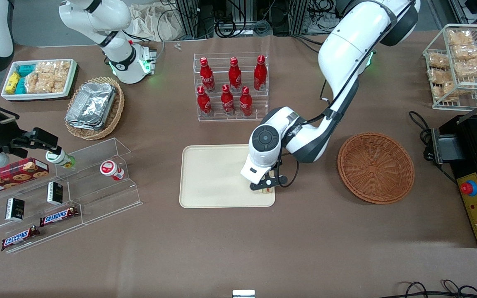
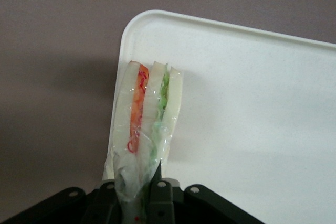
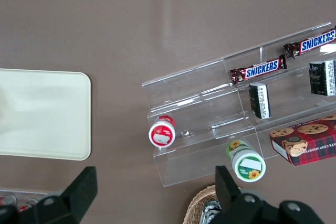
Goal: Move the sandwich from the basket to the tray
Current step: 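Lower the sandwich onto the tray and open the left gripper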
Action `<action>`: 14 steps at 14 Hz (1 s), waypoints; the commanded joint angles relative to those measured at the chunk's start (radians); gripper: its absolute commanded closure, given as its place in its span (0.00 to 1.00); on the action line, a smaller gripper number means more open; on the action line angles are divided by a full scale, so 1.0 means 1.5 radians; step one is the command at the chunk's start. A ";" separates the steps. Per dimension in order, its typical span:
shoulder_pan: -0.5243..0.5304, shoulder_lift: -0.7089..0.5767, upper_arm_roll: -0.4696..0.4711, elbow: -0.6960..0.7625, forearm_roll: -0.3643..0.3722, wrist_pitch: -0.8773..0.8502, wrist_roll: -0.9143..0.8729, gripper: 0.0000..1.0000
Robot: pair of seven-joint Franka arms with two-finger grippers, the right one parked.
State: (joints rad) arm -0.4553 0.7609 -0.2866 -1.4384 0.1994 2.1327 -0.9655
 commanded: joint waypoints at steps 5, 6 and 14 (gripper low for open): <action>-0.025 0.042 0.002 0.023 0.018 0.027 0.002 0.00; -0.025 0.042 0.002 0.024 0.018 0.027 0.001 0.00; -0.018 0.006 0.006 0.026 0.043 0.014 0.000 0.00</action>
State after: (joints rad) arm -0.4821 0.8012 -0.2861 -1.4127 0.2245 2.1732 -0.9611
